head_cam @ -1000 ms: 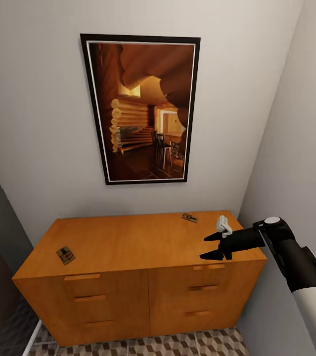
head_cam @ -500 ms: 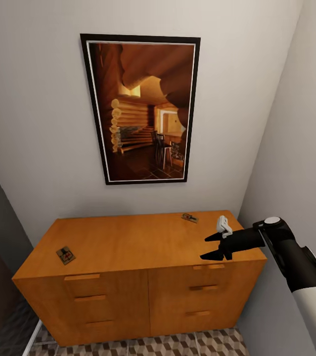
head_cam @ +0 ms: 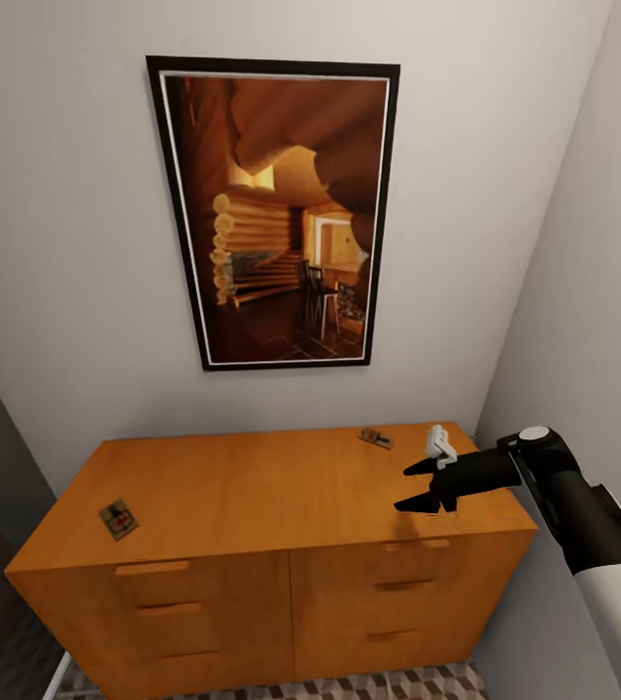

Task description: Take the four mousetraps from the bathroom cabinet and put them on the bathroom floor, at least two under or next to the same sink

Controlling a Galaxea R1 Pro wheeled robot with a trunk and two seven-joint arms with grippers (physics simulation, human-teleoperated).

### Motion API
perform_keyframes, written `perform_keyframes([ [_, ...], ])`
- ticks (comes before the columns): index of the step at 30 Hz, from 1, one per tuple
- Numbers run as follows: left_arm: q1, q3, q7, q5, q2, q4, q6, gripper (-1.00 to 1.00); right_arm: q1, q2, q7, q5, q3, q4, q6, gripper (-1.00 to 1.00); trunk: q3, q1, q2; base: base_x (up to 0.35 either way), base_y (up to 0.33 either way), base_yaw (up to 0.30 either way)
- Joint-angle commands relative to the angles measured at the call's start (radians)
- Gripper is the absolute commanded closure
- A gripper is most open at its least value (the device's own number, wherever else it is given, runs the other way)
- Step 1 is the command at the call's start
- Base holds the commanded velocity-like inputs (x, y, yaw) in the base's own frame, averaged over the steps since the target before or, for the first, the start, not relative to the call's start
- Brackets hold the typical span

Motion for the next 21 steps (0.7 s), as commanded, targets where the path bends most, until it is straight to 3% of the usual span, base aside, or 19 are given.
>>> perform_keyframes([
  [1, -0.001, -0.009, 0.000, 0.016, 0.000, 0.002, -0.005, -1.00, -0.001, 0.000, 0.005, 0.005, 0.001, -0.001, 0.011, -1.00, -0.002, 0.001, -0.002, 0.303, 0.000, 0.000],
  [7, 0.000, -0.009, 0.000, 0.050, -0.008, 0.003, -0.004, -1.00, -0.001, 0.000, 0.005, 0.005, 0.001, -0.001, 0.010, -1.00, -0.002, 0.001, -0.002, 0.210, 0.000, 0.000],
  [21, 0.001, -0.009, 0.000, 0.057, -0.013, 0.003, -0.004, -1.00, -0.001, -0.001, 0.009, 0.005, -0.003, -0.001, -0.011, -1.00, -0.005, 0.001, -0.002, 0.133, 0.000, 0.000],
])
